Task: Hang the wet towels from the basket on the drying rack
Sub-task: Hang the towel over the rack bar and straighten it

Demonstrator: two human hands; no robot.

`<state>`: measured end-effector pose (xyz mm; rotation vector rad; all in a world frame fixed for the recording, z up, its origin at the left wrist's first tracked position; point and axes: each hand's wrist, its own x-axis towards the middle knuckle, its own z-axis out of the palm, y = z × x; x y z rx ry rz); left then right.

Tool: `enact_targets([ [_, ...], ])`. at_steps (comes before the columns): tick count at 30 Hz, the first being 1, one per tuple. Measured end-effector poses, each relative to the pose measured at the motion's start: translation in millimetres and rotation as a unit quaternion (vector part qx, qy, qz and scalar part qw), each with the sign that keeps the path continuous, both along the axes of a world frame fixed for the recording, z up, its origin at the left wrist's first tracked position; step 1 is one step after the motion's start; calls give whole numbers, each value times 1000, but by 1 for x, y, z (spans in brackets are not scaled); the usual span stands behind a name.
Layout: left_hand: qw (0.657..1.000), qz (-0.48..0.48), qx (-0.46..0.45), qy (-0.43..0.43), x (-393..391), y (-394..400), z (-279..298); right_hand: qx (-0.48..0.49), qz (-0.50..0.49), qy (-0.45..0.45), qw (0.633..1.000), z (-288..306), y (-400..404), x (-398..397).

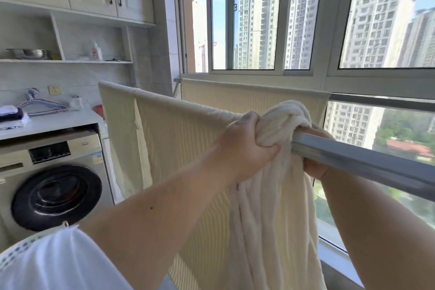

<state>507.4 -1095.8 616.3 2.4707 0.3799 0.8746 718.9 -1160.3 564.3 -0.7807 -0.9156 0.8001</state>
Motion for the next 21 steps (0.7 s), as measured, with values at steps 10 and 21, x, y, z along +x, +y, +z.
enact_targets([
  [10,995,-59,45,-68,-15,-12,2,77,-115,-29,990,-32,-12,13],
  [21,994,-87,60,-38,-17,-11,-15,-21,-180,-19,983,-29,-60,-36],
])
